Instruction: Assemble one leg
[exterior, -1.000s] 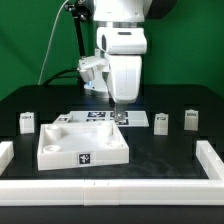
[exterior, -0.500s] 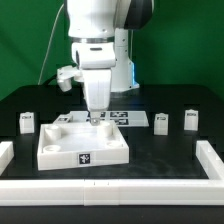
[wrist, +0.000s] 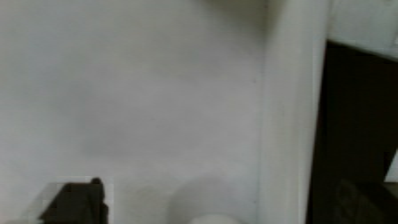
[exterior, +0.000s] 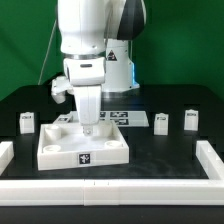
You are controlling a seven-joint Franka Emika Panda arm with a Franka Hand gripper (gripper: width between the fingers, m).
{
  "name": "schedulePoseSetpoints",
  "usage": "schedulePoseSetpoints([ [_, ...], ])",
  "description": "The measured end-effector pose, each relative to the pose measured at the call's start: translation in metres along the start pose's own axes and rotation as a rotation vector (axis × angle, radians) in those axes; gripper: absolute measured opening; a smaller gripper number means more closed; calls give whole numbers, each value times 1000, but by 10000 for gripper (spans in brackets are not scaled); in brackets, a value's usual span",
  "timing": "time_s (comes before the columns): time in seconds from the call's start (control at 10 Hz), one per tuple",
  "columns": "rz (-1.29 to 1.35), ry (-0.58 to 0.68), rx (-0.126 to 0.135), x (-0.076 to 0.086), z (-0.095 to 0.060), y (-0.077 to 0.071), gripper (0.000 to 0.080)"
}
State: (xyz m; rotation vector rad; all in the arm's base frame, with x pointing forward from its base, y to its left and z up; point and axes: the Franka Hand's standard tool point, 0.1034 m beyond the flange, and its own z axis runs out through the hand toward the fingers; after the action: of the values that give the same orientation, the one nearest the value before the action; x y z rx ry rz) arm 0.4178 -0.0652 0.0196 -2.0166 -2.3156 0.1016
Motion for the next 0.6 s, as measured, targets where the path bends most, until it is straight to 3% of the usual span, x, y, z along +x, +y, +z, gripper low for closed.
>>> schedulePoseSetpoints([
  [0.6,32,10,23,3,12,-5,623],
])
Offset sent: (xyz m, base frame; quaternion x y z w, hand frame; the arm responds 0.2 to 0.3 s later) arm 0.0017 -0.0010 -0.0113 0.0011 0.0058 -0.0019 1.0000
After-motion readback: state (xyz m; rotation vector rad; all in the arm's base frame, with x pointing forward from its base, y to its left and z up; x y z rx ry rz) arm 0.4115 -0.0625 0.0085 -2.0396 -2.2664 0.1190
